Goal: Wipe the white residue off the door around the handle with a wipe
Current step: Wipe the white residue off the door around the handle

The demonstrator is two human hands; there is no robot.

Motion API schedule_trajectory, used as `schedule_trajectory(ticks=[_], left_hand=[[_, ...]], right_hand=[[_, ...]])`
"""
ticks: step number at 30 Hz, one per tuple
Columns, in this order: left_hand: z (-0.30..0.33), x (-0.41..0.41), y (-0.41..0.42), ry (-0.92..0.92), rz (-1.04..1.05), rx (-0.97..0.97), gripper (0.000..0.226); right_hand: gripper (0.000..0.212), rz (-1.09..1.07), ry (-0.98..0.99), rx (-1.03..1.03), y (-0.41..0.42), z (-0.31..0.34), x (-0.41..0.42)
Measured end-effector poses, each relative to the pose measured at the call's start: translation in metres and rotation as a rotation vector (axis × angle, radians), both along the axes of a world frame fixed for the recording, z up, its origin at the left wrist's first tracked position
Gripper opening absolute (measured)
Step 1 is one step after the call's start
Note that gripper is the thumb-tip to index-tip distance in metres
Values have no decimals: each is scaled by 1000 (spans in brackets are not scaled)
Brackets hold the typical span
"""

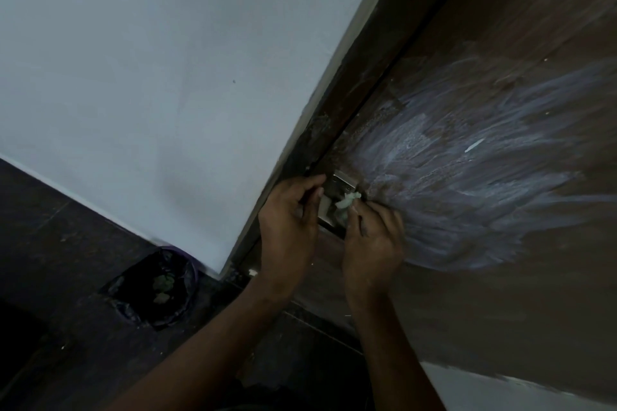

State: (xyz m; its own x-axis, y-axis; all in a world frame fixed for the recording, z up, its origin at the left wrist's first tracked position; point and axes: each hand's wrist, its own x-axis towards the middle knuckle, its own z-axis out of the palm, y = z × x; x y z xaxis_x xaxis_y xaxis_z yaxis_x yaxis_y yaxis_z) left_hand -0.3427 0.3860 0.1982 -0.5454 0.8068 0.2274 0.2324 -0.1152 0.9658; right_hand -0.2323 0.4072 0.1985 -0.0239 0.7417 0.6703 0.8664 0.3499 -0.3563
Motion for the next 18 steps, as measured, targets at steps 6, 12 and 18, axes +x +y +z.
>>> schedule_trajectory(ticks=[6,12,18], left_hand=[[-9,-1,-2,51,39,-34,22],[-18,-5,-4,107,42,-53,22],[-14,-6,-5,80,24,-24,23]], right_hand=[[12,-181,178,-362,0,-4,-18],[16,-155,418,-359,-4,12,-35],[4,-261,252,-283,-6,4,-50]])
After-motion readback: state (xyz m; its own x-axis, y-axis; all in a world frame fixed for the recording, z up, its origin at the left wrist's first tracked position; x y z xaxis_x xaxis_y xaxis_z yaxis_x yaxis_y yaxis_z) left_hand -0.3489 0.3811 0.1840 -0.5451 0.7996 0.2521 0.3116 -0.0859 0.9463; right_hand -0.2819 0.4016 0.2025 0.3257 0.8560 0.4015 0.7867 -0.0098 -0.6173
